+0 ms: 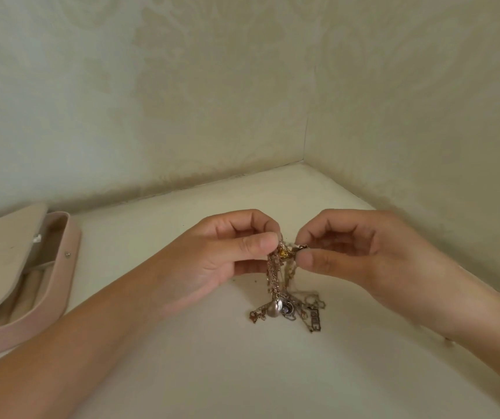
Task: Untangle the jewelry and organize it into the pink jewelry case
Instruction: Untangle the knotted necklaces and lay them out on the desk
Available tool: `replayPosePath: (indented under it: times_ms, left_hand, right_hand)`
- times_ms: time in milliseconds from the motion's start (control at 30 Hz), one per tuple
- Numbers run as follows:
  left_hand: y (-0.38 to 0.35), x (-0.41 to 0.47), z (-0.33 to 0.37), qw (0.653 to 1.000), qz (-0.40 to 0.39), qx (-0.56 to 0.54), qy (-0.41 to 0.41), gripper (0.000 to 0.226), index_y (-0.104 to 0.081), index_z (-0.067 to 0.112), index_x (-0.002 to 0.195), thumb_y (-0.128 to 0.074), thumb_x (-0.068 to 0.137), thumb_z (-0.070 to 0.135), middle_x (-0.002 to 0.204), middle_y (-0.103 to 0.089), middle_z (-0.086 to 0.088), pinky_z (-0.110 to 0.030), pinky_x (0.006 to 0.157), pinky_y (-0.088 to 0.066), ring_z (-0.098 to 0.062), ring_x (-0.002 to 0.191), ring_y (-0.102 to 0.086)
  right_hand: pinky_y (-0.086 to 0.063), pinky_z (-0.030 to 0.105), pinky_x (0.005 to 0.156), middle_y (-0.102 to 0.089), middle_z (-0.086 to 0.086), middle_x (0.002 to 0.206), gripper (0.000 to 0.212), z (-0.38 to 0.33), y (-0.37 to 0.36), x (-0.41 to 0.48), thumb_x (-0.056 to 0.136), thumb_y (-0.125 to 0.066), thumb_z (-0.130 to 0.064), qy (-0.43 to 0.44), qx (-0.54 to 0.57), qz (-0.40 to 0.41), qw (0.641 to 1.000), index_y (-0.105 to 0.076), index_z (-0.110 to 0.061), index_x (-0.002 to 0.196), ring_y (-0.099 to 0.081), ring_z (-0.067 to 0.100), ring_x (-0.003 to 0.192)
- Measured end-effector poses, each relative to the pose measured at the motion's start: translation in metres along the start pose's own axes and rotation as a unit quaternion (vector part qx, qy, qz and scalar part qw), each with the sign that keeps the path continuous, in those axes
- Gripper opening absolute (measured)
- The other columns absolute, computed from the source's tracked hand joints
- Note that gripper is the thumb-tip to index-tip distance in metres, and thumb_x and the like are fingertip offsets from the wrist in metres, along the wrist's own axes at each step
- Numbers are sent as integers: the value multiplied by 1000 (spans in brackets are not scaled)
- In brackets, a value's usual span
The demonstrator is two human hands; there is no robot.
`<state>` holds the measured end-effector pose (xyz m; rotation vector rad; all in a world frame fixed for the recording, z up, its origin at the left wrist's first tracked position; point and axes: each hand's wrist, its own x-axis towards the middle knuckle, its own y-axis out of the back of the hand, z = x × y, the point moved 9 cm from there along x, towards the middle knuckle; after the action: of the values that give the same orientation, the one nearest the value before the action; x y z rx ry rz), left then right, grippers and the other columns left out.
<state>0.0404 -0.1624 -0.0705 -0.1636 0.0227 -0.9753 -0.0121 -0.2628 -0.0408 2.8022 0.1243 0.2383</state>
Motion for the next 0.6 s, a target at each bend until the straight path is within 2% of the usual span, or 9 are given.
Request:
replayPosePath:
  times_ms: [67, 200, 300, 367, 467, 533, 600]
  left_hand:
    - [-1, 0, 1, 1000, 1, -5, 2, 26, -69, 18, 83, -80, 69, 38, 82, -64, 0, -25, 76, -52, -14, 79, -61]
    - [-3, 0, 2, 1000, 5, -7, 7, 15, -70, 19, 80, -73, 73, 31, 77, -64, 2, -21, 70, -51, -11, 74, -61]
    - [-3, -2, 2, 1000, 20, 4, 11, 7, -70, 19, 75, -67, 73, 25, 72, -63, 2, -20, 66, -50, -9, 68, -60]
    - [-4, -2, 1, 1000, 13, 13, 14, 2, -70, 19, 76, -71, 76, 20, 73, -63, 2, -20, 66, -49, -9, 68, -59]
    - [-3, -1, -2, 999, 15, 24, 18, 3, -71, 20, 79, -70, 77, 23, 75, -62, 3, -19, 68, -49, -8, 71, -59]
    - [-1, -1, -4, 999, 20, 30, 20, 3, -71, 21, 79, -71, 76, 21, 75, -63, 3, -18, 69, -49, -8, 72, -60]
    - [-2, -1, -4, 999, 11, 34, 18, 7, -72, 20, 81, -70, 75, 23, 77, -65, 2, -20, 72, -50, -10, 75, -62]
  right_hand:
    - [-50, 24, 73, -70, 7, 76, 20, 2, -1, 0, 66, -71, -29, -7, 28, -7, 1000, -74, -14, 79, -62, 19, 72]
    - [-49, 15, 68, -67, 2, 67, 18, 5, -3, 1, 65, -70, -21, -21, 79, -1, 997, -75, -9, 78, -60, 9, 65]
    - [-48, 11, 68, -72, 3, 73, 22, 4, -1, 2, 59, -74, -25, -28, 97, 17, 995, -75, -10, 75, -63, 7, 68]
    - [-47, 14, 72, -73, 6, 78, 24, 4, 0, 2, 57, -76, -31, -33, 92, 26, 995, -76, -15, 75, -63, 10, 73]
    - [-43, 26, 80, -71, 5, 76, 24, 6, 1, 2, 55, -81, -33, -38, 84, 25, 995, -75, -21, 75, -60, 13, 74]
    - [-40, 28, 78, -68, 1, 72, 22, 7, 0, 2, 59, -87, -30, -40, 81, 21, 996, -73, -22, 75, -56, 11, 71]
    - [-38, 28, 75, -63, 4, 70, 25, 8, -1, 1, 63, -79, -42, -37, 71, 16, 997, -72, -22, 75, -53, 9, 69]
